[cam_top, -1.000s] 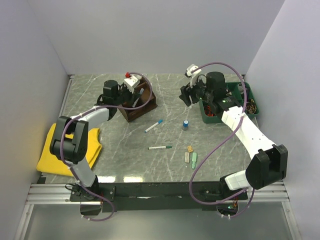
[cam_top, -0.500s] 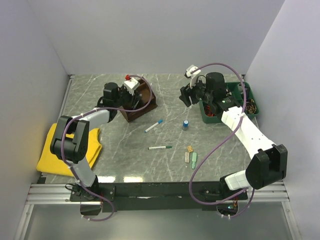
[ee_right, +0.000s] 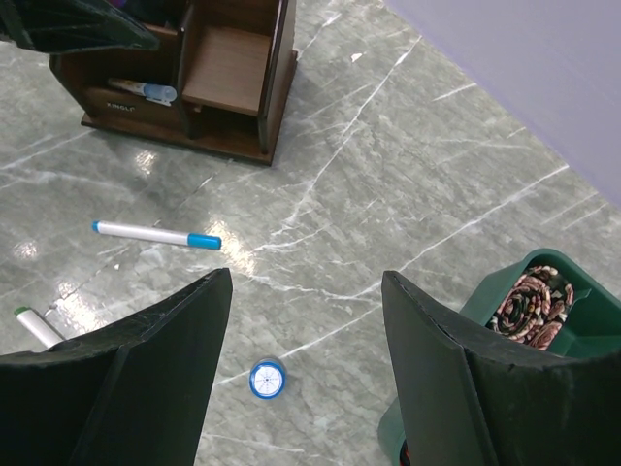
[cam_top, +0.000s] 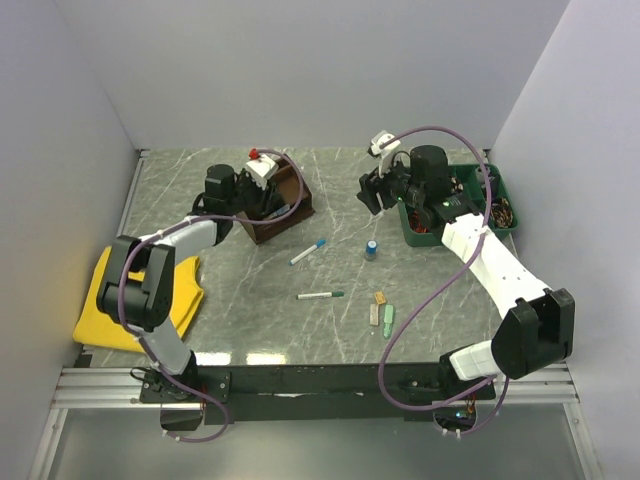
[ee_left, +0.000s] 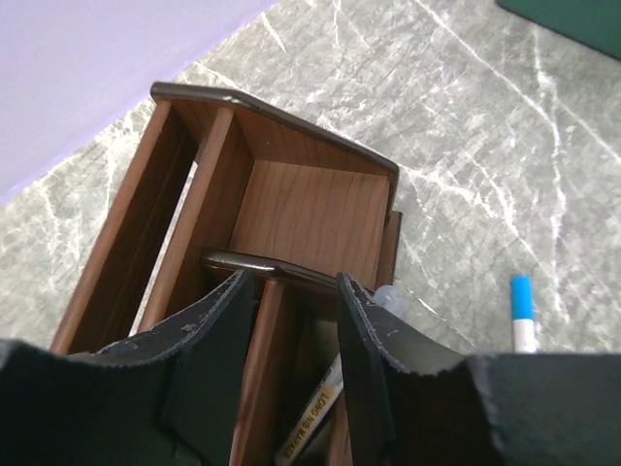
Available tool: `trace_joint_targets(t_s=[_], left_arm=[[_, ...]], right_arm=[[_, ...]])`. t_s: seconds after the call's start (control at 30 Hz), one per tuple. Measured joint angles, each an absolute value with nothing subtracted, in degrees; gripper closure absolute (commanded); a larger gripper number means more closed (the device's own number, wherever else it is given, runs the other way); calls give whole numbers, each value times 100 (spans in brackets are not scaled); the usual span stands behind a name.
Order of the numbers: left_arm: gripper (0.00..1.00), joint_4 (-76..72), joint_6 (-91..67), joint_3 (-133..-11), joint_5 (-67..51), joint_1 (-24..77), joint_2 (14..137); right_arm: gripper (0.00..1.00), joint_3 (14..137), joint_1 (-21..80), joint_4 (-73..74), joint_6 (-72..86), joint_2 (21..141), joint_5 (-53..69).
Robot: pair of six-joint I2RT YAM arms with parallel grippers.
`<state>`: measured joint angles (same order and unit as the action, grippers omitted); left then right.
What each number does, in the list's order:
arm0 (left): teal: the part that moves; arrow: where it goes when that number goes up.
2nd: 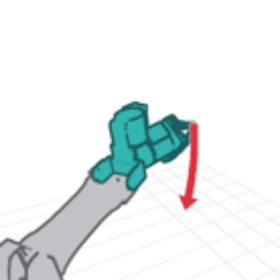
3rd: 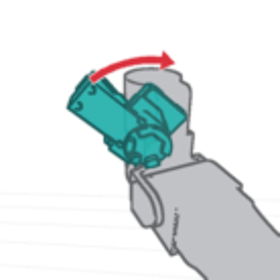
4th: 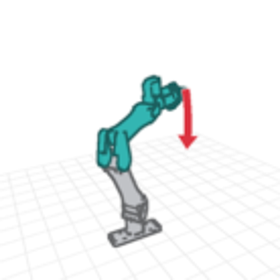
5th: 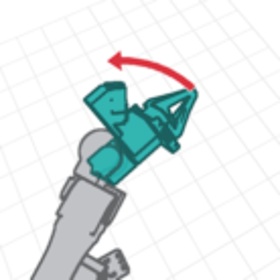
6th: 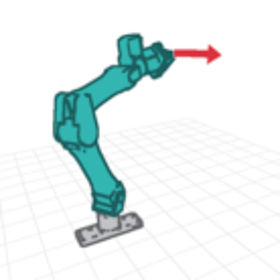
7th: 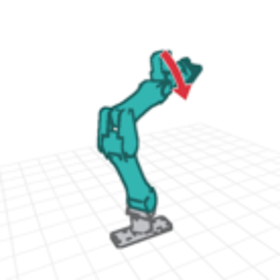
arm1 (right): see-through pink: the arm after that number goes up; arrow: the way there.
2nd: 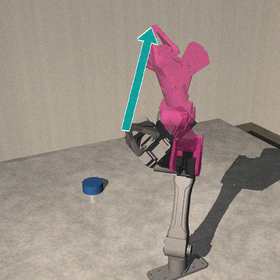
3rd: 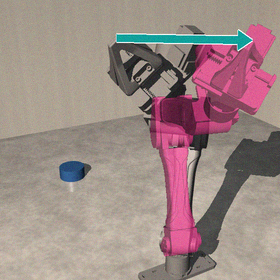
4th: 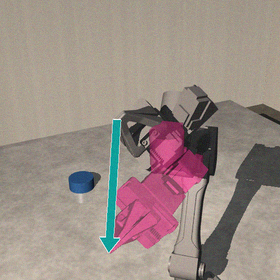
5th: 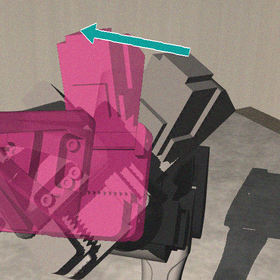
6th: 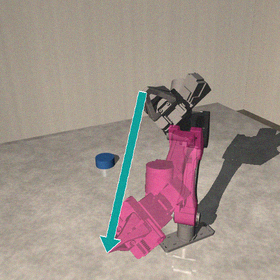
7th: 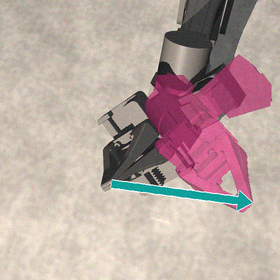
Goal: Sort the stationery into containers
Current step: Pick up the pen from the center of the board.
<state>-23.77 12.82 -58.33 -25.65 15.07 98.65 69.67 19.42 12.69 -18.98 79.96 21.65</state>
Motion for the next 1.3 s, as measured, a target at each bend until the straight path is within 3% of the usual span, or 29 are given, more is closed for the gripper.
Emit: trace_joint_targets(t_s=[0.17,0.33,0.47,0.63,0.83,1.3], left_arm=[[47,-1850,1393,-5865,-2729,1511,9233],[40,-237,2134,-6613,-3367,1831,8613],[46,967,2558,-7057,-3413,2526,8637],[49,2231,2561,-7714,-2952,3328,9660],[52,3083,2217,-8560,-2206,3509,11037],[60,3284,1922,-9330,-1041,3601,12171]], right_arm=[[26,6838,1949,1146,-1907,7933,2134],[25,6563,1951,989,-1916,7745,2008],[25,6379,1944,810,-1778,7592,1931],[24,6241,1918,663,-1428,7426,1817],[24,6230,1719,635,-961,7076,1632],[23,5940,1173,429,-152,6309,1575]])
